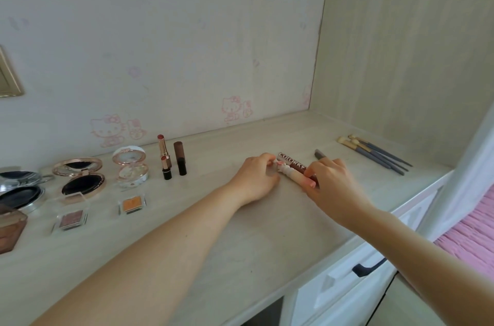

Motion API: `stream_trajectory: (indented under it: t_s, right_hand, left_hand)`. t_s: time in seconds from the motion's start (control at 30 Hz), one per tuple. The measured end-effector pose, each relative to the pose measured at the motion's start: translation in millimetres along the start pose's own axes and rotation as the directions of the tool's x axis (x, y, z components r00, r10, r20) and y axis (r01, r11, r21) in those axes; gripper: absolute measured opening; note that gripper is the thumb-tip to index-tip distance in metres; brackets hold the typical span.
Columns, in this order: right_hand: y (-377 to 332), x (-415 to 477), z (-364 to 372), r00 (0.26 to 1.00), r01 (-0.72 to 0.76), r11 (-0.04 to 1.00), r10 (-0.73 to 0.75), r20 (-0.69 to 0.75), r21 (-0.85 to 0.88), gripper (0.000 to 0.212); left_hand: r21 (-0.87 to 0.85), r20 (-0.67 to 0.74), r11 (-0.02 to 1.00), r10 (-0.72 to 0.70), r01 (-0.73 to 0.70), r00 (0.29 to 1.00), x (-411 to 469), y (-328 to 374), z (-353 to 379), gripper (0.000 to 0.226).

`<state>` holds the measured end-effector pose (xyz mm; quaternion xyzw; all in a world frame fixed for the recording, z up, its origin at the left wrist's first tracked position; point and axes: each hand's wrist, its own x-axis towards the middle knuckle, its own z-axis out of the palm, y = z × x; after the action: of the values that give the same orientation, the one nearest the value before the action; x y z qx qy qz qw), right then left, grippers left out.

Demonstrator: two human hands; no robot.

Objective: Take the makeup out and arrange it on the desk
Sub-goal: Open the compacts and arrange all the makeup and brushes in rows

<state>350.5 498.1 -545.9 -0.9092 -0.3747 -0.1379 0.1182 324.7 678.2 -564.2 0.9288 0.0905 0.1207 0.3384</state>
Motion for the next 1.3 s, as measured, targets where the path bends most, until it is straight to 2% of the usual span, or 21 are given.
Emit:
stream_trajectory:
  t_s: [0.1, 0.17, 0.27, 0.47, 0.53, 0.63, 0.7, 0.77, 0.87, 1.0, 1.07, 1.17, 1.23, 1.3]
  right_hand:
    - [3, 3, 8, 0.995, -0.095, 0.995, 0.096, -0.032, 0.029, 0.019]
    - [3, 3, 11, 0.992, -0.117, 0.993, 0.117, -0.046, 0.010, 0.017]
    - [-3, -1, 6, 0.989, -0.112, 0.993, 0.115, -0.094, 0.034, 0.017]
    - [-22, -3, -8, 0.986, -0.028, 0.991, 0.049, -0.160, 0.133, 0.014]
    - [-33, -4, -14, 0.985, -0.031, 0.981, 0.062, -0.160, 0.192, 0.013]
    - [-52, -3, -18, 0.984, -0.086, 0.927, 0.137, -0.118, 0.365, 0.016]
    - [-63, -2, -18, 0.981, -0.112, 0.870, 0.174, -0.087, 0.480, 0.018]
    - [-74, -1, -18, 0.984, -0.111, 0.831, 0.169, -0.057, 0.545, 0.019]
    - [-92, 0, -17, 0.990, -0.116, 0.796, 0.144, 0.000, 0.595, 0.022]
    - [-119, -1, -13, 0.992, -0.108, 0.742, 0.124, 0.023, 0.662, 0.031]
    - [-130, -2, -9, 0.992, -0.106, 0.677, 0.120, 0.033, 0.728, 0.031]
    - [-145, -2, -1, 0.987, -0.145, 0.493, 0.138, 0.088, 0.858, 0.025]
    - [-156, -3, 2, 0.980, -0.175, 0.348, 0.150, 0.130, 0.921, 0.019]
    - [-166, -6, 2, 0.974, -0.201, 0.197, 0.144, 0.174, 0.960, 0.012]
  left_hand:
    - [-0.132, -0.041, 0.991, -0.034, 0.028, 0.999, -4, 3, -2, 0.042]
    - [-0.266, -0.087, 0.961, -0.103, 0.076, 0.991, -5, 3, -4, 0.033]
    - [-0.432, -0.143, 0.895, -0.193, 0.114, 0.971, -10, 4, -12, 0.025]
    - [-0.610, -0.184, 0.784, -0.278, 0.112, 0.943, -29, 3, -35, 0.030]
    - [-0.699, -0.164, 0.706, -0.312, 0.113, 0.936, -37, -1, -43, 0.034]
    - [-0.856, -0.088, 0.504, -0.369, 0.119, 0.925, -51, -8, -57, 0.038]
    - [-0.892, -0.083, 0.442, -0.375, 0.100, 0.923, -61, -13, -67, 0.034]
    - [-0.889, -0.112, 0.451, -0.383, 0.080, 0.917, -70, -19, -77, 0.031]
    - [-0.890, -0.145, 0.450, -0.426, 0.071, 0.893, -85, -28, -91, 0.027]
    - [-0.918, -0.157, 0.394, -0.446, 0.036, 0.881, -105, -37, -110, 0.026]
    - [-0.937, -0.158, 0.349, -0.442, 0.007, 0.883, -113, -39, -117, 0.025]
    - [-0.962, -0.141, 0.273, -0.439, -0.017, 0.887, -128, -43, -127, 0.016]
    - [-0.955, -0.139, 0.296, -0.409, -0.013, 0.902, -139, -45, -131, 0.007]
    - [-0.923, -0.146, 0.385, -0.349, -0.001, 0.926, -150, -46, -133, 0.010]
